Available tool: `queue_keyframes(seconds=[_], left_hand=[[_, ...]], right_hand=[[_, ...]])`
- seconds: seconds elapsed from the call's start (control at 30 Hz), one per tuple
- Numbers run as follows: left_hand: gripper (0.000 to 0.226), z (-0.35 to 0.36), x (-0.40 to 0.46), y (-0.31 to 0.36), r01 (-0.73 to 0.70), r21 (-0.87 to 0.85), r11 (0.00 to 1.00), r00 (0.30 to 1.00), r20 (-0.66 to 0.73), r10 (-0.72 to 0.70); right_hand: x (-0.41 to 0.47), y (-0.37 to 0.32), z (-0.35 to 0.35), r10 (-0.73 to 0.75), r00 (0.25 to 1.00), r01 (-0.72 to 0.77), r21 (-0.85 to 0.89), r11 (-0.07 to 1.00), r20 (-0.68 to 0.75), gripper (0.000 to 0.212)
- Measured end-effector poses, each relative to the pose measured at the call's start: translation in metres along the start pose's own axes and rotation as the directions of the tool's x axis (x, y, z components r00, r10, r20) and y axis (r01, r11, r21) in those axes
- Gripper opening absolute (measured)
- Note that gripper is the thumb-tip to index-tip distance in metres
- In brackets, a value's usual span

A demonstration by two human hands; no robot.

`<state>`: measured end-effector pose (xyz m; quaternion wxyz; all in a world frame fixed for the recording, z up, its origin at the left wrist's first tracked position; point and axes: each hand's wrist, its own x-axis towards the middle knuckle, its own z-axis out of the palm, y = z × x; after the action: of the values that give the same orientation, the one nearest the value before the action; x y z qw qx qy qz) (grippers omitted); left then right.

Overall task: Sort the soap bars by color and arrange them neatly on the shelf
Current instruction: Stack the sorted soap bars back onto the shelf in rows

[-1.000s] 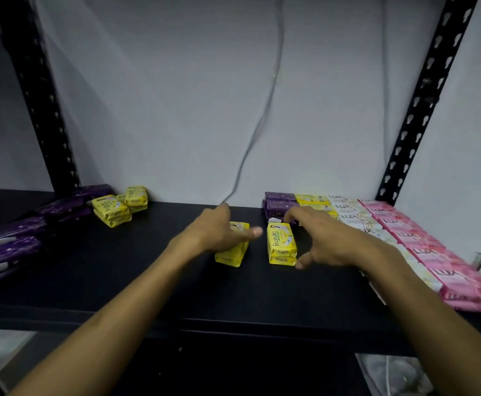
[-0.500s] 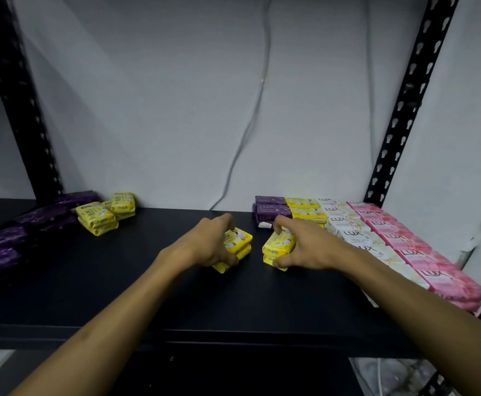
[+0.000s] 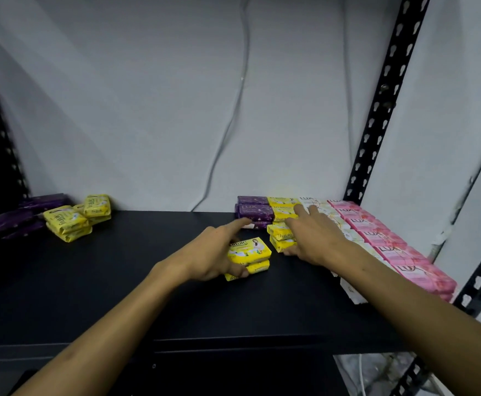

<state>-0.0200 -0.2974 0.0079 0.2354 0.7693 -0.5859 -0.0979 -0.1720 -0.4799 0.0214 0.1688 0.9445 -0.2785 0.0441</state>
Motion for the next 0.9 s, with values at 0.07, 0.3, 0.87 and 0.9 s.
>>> queue_keyframes(seconds=[0.07,0.3,0.87,0.9], left_hand=[[0.080,0.005,0.003,0.002,0.000,-0.062,0.998,1.000,-0.010,-0.001],[0.051,0.020,0.020,0.012,-0.117,-0.077,0.990,0.993,-0.031,0.115],[0.087,0.079,0.016,0.045,0.081,-0.264,0.961,0.981,-0.148,-0.123],[0.085,0.080,0.020,0.046,0.116,-0.294,0.949,0.980,-0.122,-0.158]], right_hand=[[0.005,0.005,0.002,-0.068,0.998,0.067,-0.075,0.995,-0.014,0.056],[0.024,0.010,0.007,-0.124,0.992,0.120,-0.191,0.974,-0.010,0.047],[-0.050,0.021,-0.005,-0.286,0.958,0.260,0.393,0.882,0.010,0.059],[-0.051,0.020,0.001,-0.287,0.957,0.282,0.326,0.902,-0.033,0.055]])
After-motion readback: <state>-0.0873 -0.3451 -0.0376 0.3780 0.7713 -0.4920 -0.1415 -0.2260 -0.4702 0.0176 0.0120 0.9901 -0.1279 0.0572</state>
